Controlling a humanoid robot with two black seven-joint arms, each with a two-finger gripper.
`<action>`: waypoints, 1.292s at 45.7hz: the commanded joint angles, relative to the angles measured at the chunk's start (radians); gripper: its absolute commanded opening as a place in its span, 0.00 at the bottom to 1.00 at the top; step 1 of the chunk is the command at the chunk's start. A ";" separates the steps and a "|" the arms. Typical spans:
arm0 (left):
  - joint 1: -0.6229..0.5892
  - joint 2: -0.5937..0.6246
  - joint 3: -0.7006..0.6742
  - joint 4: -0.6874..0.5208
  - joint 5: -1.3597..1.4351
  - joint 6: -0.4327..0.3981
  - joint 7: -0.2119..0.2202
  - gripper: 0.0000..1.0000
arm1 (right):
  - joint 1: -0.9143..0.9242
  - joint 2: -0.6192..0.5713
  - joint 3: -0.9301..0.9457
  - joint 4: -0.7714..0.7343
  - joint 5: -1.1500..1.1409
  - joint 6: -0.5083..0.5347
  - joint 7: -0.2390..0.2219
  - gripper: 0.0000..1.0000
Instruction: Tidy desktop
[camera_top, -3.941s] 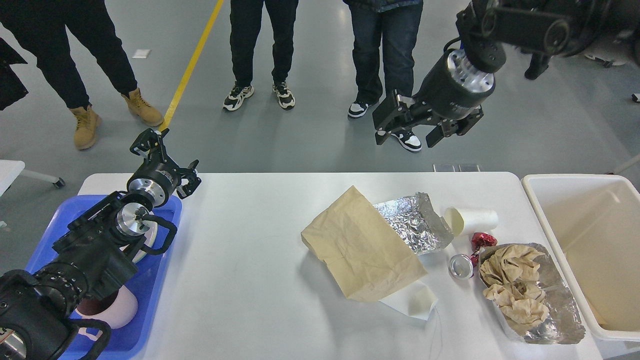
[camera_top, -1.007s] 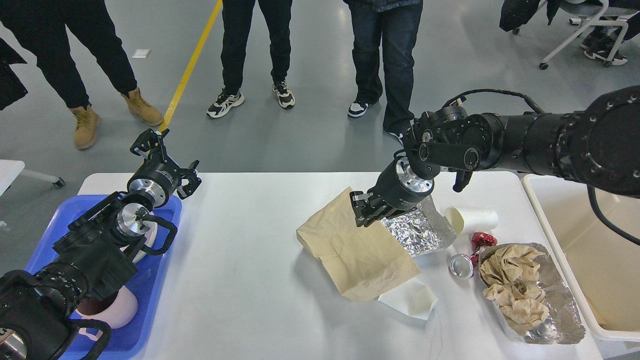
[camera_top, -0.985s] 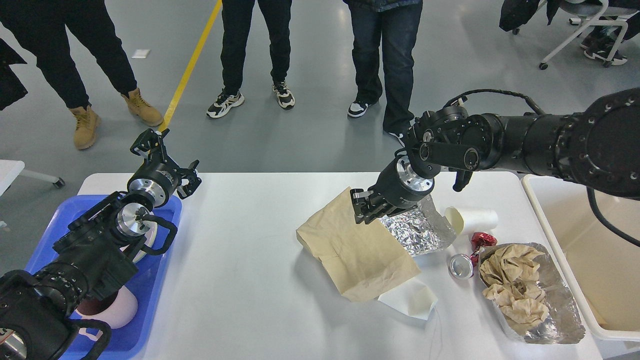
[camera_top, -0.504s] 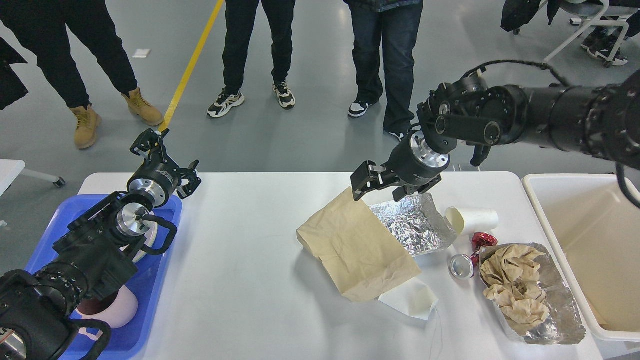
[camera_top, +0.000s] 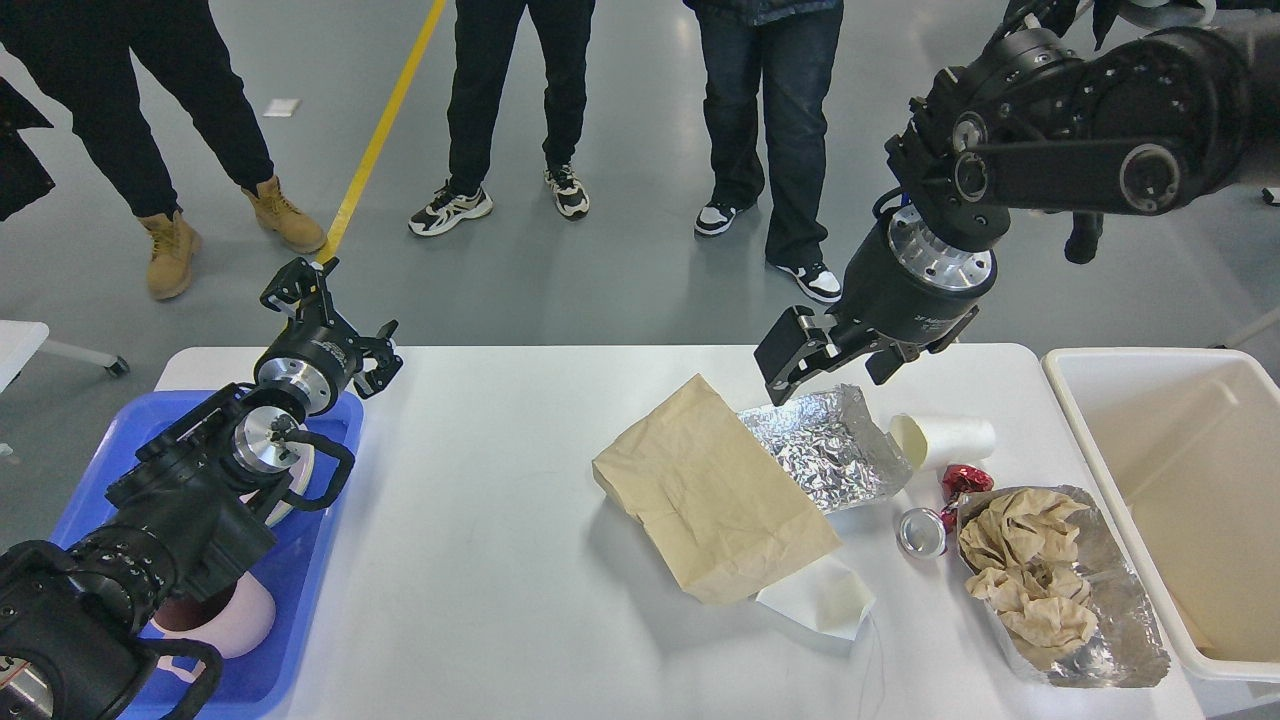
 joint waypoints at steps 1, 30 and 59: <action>0.000 0.000 0.000 0.000 0.001 0.000 0.000 0.97 | -0.108 0.005 -0.004 -0.021 -0.006 -0.067 -0.008 0.97; 0.000 0.000 0.000 0.000 -0.001 0.000 0.000 0.97 | -0.615 0.059 -0.005 -0.255 -0.047 -0.339 -0.008 0.97; 0.000 0.000 -0.001 0.000 -0.001 0.000 0.000 0.97 | -0.730 0.104 0.087 -0.324 -0.046 -0.360 -0.006 0.97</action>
